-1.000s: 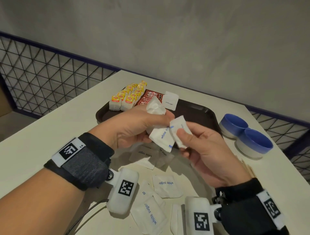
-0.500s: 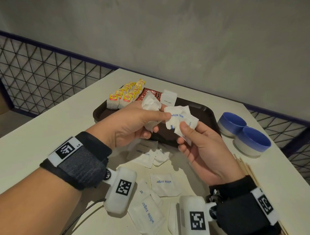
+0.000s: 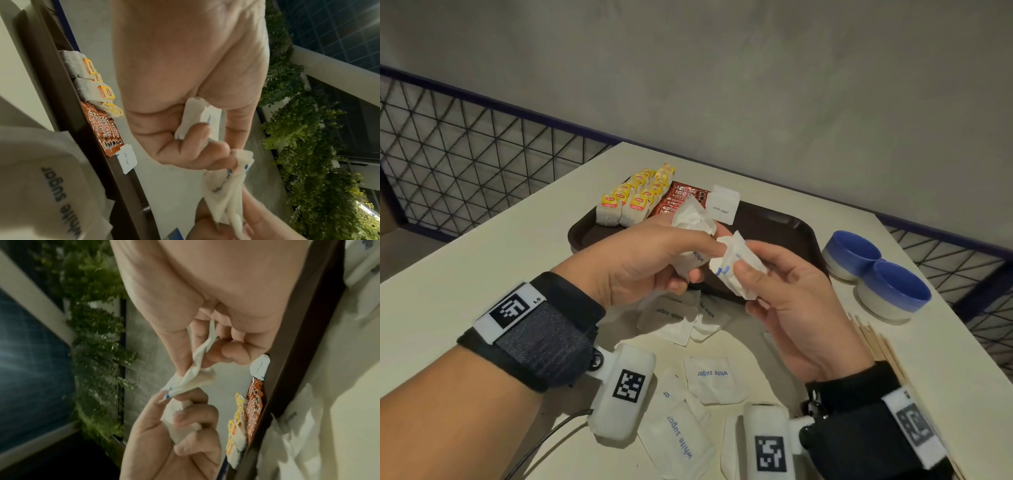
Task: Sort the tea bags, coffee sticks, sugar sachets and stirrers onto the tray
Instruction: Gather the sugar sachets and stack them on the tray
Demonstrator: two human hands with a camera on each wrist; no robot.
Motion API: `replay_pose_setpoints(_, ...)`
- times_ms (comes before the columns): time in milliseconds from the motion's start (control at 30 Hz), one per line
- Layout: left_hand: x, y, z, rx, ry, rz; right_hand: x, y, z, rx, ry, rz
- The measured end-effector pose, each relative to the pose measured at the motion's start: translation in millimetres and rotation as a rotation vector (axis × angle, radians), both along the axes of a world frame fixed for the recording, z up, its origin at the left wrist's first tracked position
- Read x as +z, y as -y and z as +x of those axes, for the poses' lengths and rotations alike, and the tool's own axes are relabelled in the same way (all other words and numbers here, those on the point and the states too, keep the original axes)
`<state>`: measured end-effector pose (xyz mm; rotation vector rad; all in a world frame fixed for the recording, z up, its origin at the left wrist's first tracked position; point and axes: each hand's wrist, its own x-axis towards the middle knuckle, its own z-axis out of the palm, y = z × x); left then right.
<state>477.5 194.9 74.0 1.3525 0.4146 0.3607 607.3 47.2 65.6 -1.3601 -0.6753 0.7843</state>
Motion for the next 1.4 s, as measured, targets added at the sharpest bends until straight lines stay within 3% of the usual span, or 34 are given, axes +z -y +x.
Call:
replay_pose_setpoints(200,-2.9,-2.9,0.8,-0.034,0.021,-0.016,-2.6,-0.1,2.0,0.050,0.068,-0.002)
replay_pose_setpoints(367,-3.6,-1.3,2.0,-0.026,0.025,-0.003,-1.2,-0.4,3.4,0.106,-0.040,0.041)
replay_pose_setpoints(567,-2.1,-0.7,0.8,-0.031,-0.010,0.081,1.5,0.5,3.0,0.004,-0.004,0.067)
replay_pose_setpoints(800,0.4,-0.7,0.0,0.021,-0.043,0.047,2.8,1.9,5.0,-0.022,0.055,-0.064)
replay_pose_setpoints(967,2.2,-3.7,0.6,0.113,-0.047,-0.062,27.7,-2.3,13.4,0.054,0.219,-0.208)
replay_pose_setpoints(1200,8.4,-26.3,-6.4,0.382,0.023,-0.367,75.8,-92.1,79.1,0.057,0.916,-0.392)
replay_pose_setpoints(1300,10.8,-32.6,-10.9,0.430,0.084,-0.416,65.8,-131.0,105.4,0.114,1.011,-0.578)
replay_pose_setpoints(1400,12.8,-38.5,-14.6,0.432,0.140,-0.441,43.3,-159.4,124.4,0.131,0.974,-0.707)
